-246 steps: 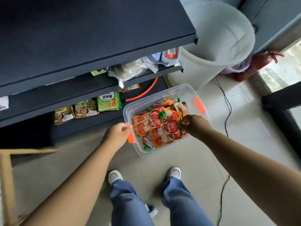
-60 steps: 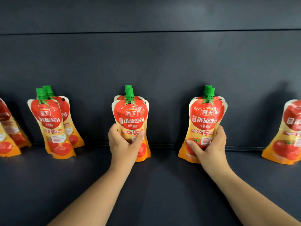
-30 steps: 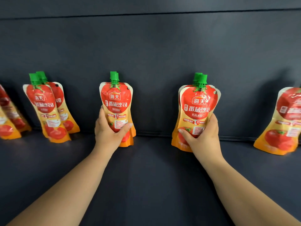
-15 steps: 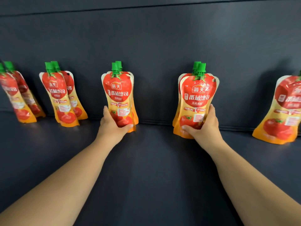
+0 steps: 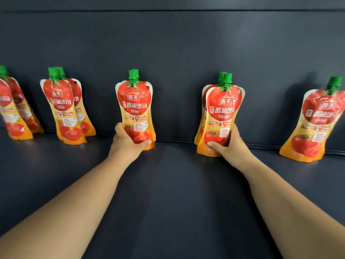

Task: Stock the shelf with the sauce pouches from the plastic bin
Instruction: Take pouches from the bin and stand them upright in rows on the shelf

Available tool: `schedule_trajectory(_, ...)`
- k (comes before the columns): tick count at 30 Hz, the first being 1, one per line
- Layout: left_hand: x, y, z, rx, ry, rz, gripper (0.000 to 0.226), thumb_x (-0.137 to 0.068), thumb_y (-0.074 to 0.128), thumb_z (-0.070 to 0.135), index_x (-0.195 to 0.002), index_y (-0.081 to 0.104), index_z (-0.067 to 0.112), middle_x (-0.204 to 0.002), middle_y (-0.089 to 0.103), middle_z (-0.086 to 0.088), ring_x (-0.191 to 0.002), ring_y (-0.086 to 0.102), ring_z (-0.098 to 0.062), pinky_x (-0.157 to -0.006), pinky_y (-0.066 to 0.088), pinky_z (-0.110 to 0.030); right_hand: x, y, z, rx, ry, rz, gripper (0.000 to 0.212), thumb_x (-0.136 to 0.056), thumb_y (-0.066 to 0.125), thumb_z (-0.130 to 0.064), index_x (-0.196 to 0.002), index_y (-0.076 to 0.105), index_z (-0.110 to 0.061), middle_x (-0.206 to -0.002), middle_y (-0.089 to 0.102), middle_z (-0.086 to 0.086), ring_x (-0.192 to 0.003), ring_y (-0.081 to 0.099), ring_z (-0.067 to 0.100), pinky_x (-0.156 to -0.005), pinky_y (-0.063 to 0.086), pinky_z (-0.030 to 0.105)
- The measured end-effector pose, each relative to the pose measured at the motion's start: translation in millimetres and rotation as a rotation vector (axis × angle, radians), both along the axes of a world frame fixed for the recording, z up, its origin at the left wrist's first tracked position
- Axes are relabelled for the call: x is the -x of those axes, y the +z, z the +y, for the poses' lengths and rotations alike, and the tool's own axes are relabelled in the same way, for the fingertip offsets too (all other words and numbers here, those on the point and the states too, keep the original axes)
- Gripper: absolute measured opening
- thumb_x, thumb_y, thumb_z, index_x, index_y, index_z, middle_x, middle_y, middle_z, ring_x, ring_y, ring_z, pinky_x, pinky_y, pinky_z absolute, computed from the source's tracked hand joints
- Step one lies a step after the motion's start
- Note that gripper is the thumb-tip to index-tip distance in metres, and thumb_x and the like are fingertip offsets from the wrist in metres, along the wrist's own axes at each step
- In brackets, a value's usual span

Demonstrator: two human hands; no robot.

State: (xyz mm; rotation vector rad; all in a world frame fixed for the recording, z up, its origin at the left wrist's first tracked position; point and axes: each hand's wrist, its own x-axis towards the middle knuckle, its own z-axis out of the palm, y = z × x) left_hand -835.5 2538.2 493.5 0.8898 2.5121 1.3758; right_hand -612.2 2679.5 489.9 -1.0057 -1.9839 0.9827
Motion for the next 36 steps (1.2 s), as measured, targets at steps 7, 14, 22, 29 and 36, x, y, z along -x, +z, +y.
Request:
schedule_trajectory(7, -24, 6, -21, -0.085, 0.112, -0.058, 0.084, -0.082, 0.065, 0.032, -0.145, 0.012, 0.015, -0.147, 0.027, -0.013, -0.133, 0.034, -0.033, -0.102, 0.036, -0.046, -4, 4, -10, 0.017, -0.131, -0.195, 0.099, -0.072, 0.07, -0.05, -0.145, 0.016, -0.012, -0.144, 0.037, 0.007, -0.132, 0.038, 0.025, -0.106, 0.038, 0.045)
schedule_trajectory(14, -92, 4, -99, -0.039, -0.158, 0.113, 0.025, -0.091, 0.048, 0.024, -0.112, 0.06, 0.015, -0.119, 0.06, -0.002, -0.104, 0.053, -0.013, -0.079, 0.034, -0.02, -55, 12, -95, -0.155, -0.214, -0.3, 0.068, -0.087, 0.057, -0.041, -0.141, 0.031, -0.007, -0.147, 0.035, 0.01, -0.135, 0.033, 0.026, -0.107, 0.031, 0.038)
schedule_trajectory(22, -189, 11, -232, -0.083, -0.464, 0.332, 0.021, -0.092, 0.047, 0.026, -0.101, 0.065, 0.019, -0.095, 0.053, 0.015, -0.092, 0.047, -0.004, -0.075, 0.03, -0.014, -169, 18, -265, -0.475, -0.208, -0.382, 0.038, -0.087, 0.059, -0.033, -0.119, 0.06, -0.012, -0.129, 0.056, 0.002, -0.127, 0.042, 0.019, -0.098, 0.025, 0.018)
schedule_trajectory(29, -283, -22, -296, -0.101, -0.755, 0.429, 0.022, -0.09, 0.05, 0.024, -0.096, 0.068, 0.013, -0.099, 0.065, 0.007, -0.1, 0.052, -0.009, -0.078, 0.029, -0.012, -268, -10, -366, -0.601, -0.183, -0.61, 0.03, -0.071, 0.064, -0.037, -0.082, 0.074, -0.011, -0.08, 0.074, 0.006, -0.079, 0.07, 0.029, -0.073, 0.054, 0.036)
schedule_trajectory(36, -379, -100, -310, 0.077, -0.944, 0.335, 0.03, -0.089, 0.047, 0.033, -0.089, 0.069, 0.012, -0.097, 0.068, 0.002, -0.099, 0.056, -0.017, -0.081, 0.037, -0.022, -386, -86, -396, -0.212, -0.239, -0.869, 0.031, -0.089, 0.053, -0.039, -0.108, 0.067, -0.018, -0.119, 0.065, 0.0, -0.116, 0.053, 0.023, -0.096, 0.039, 0.03)
